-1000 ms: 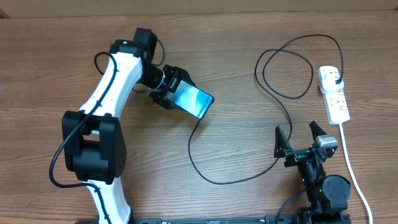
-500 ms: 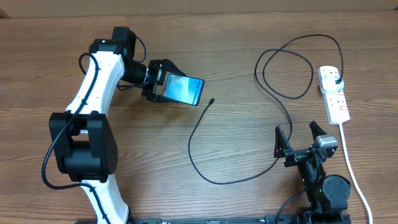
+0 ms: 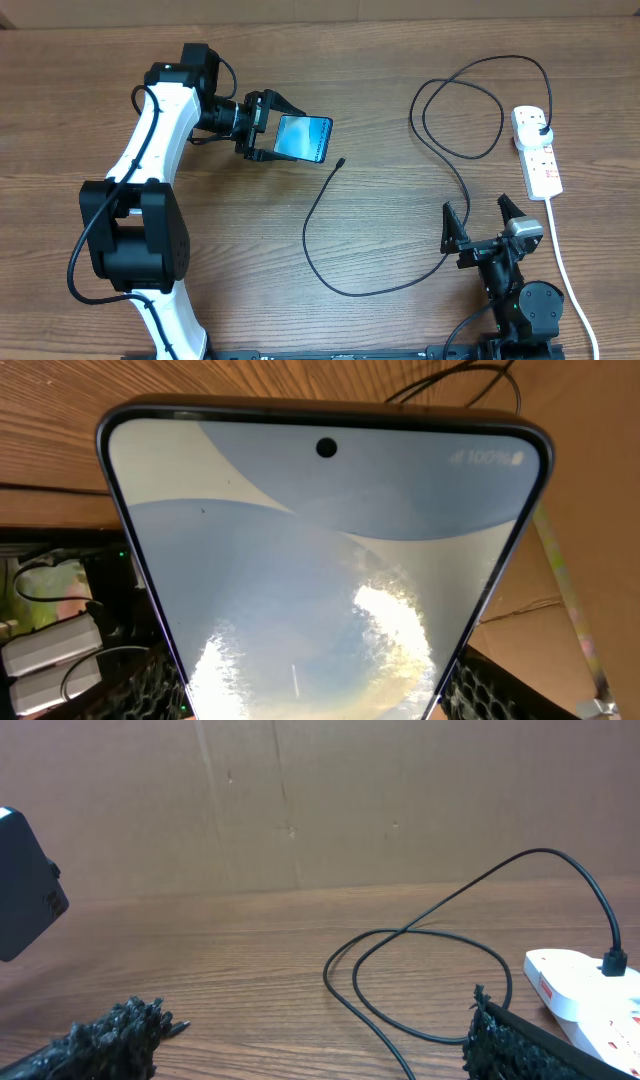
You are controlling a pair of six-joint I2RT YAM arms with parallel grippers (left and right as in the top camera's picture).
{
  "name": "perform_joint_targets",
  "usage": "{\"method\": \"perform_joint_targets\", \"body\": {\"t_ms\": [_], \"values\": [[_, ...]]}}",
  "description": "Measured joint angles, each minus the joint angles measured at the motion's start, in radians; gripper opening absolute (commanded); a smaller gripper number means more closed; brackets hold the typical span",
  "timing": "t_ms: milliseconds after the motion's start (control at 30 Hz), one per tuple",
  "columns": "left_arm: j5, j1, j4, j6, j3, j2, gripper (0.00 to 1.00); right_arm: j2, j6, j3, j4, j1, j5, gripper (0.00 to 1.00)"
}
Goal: Plug charger to phone and switch on socket
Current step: 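Lift the phone with the left gripper and tilt it upright toward center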
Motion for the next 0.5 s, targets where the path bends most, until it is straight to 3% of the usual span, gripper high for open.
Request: {"method": "perform_joint_targets", "body": {"t_ms": [500], "values": [[0.118,0.0,0.0,-0.022,0.0,0.0,0.54,0.0,0.046,0.0,0.0,0.0,0.0,1.0]]}}
